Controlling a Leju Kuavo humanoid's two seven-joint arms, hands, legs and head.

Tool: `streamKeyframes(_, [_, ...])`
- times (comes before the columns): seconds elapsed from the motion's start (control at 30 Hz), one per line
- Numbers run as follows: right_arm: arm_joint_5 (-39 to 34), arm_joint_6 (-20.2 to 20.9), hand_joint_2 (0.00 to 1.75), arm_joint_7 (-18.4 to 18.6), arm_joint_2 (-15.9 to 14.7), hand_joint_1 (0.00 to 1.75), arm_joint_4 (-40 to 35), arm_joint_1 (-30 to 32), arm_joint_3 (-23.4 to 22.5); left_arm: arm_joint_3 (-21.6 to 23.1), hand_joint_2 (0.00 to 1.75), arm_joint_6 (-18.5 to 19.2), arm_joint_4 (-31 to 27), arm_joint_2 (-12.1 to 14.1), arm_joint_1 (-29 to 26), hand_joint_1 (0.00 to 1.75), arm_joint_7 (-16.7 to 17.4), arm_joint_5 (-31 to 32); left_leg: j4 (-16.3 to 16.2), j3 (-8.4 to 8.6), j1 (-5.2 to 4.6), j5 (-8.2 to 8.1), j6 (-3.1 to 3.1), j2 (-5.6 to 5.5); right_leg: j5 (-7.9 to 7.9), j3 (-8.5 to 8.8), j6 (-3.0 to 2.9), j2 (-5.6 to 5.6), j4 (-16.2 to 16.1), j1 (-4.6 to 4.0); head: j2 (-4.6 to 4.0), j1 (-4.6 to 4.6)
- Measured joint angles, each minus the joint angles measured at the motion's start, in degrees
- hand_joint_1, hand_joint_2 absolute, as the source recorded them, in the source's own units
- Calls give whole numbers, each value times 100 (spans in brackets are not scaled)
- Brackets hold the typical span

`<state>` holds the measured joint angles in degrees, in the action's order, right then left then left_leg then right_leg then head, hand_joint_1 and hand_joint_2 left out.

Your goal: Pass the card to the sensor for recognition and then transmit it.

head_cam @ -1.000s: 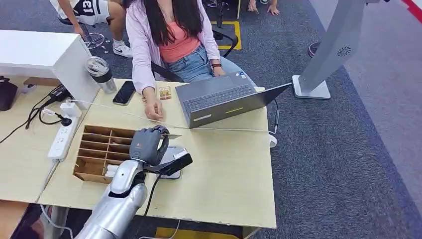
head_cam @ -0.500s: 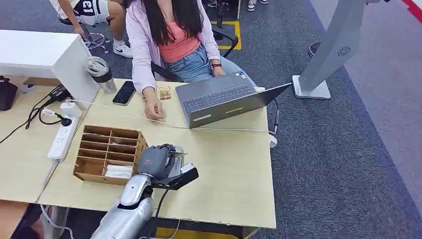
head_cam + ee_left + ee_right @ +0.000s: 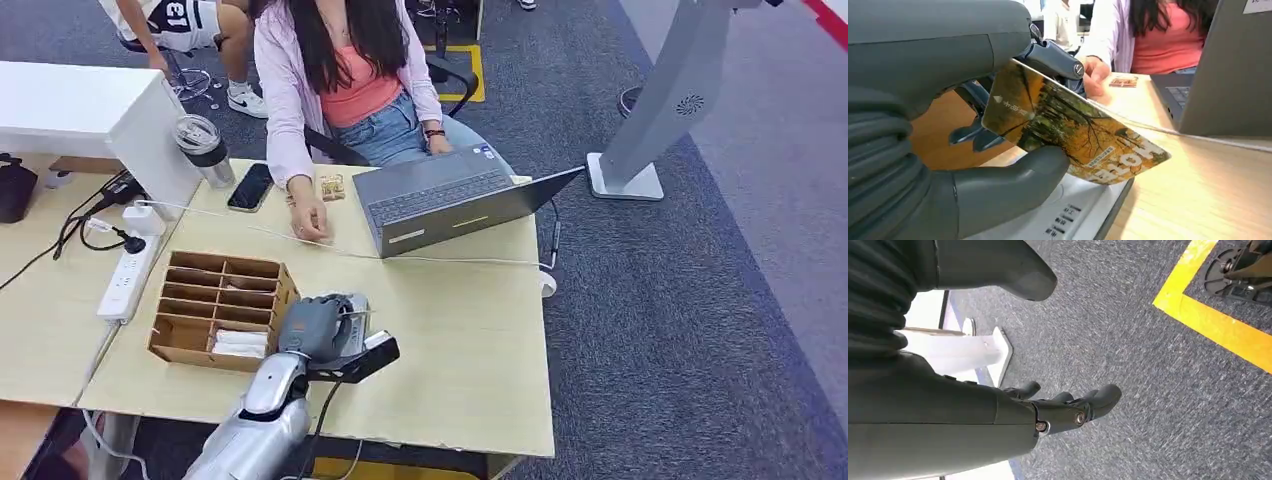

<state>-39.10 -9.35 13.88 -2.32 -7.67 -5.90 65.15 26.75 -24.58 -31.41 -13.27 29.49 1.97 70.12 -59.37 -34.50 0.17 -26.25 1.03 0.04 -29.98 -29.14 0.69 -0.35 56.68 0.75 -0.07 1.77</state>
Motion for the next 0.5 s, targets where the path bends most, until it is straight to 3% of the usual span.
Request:
streamKeyframes(0.27, [-26, -17, 175, 26, 0, 0, 2, 0, 68, -184, 175, -1265, -37, 153, 43, 175, -328, 26, 0, -5, 0, 2, 1, -1, 2, -7, -3, -1, 4, 0, 0, 0])
streamKeyframes(0.5, [-72, -17, 175, 24, 0, 0, 2, 0, 177, -724, 175, -1505, -763, 350, 87, 175, -859, 354, 1, -11, 1, 2, 1, 1, 2, -13, -3, 0, 5, -1, 0, -2])
